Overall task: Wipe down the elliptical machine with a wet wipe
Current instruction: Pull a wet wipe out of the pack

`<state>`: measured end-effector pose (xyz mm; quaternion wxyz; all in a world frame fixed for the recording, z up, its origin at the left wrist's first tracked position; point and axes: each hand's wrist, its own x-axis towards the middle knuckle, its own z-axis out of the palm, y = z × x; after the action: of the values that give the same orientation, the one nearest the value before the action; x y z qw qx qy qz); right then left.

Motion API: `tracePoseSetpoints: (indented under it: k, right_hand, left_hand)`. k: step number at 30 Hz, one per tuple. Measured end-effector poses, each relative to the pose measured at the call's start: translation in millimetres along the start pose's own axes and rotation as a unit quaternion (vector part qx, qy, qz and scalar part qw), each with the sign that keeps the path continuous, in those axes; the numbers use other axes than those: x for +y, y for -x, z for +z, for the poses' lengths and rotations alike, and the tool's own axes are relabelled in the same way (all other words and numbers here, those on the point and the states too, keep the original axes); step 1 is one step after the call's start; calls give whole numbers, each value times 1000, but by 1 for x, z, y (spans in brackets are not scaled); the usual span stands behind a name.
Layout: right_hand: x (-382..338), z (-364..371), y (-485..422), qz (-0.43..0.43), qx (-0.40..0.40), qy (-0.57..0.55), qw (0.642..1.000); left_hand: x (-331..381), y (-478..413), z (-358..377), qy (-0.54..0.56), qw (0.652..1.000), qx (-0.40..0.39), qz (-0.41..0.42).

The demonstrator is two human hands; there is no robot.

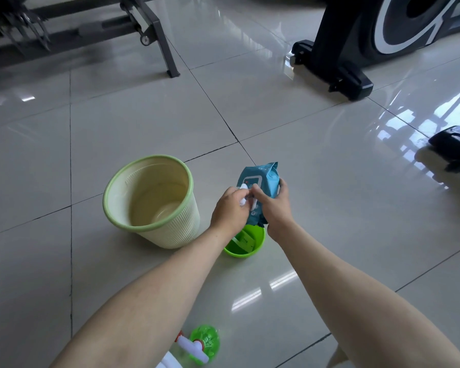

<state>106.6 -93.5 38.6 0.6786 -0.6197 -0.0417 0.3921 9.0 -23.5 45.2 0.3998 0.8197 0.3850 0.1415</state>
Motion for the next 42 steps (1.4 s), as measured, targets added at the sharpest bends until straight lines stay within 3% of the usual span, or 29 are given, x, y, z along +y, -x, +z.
tracePoseSetpoints:
  k: [4,8,11,15,25,27,31,34,37,42]
  right_hand:
    - [-3,-5,-3,13,19,54,998]
    - [6,-4,-5,30,45,118,992]
    - [15,-3,-4,7,76,168,983]
    - [24,-4,-4,-33,95,238,966]
    - [52,8,-4,-31,52,314,948]
    - [51,10,-3,-35,22,341,939]
    - [52,9,-4,36,-46,392,918]
    - [41,15,-3,76,-51,344,934]
    - [20,11,2,122,-49,179,975]
    - [-29,-15,39,151,-58,21,987]
  left_hand:
    - [-4,5,5,32,999,-29,-22]
    - [-7,5,-1,105,988,-41,-106]
    - [-14,3,-3,80,988,-25,-130]
    - [-24,4,-9,56,983,-67,-162]
    - [-25,16,-5,93,971,-140,-171]
    - [-27,14,-8,92,971,-122,-185]
    - [-28,9,-14,98,970,-52,-218]
    - [-26,8,-14,138,969,-62,-193]
    - [-12,12,-16,208,958,-66,-188]
    - [50,16,-33,244,940,-130,-200]
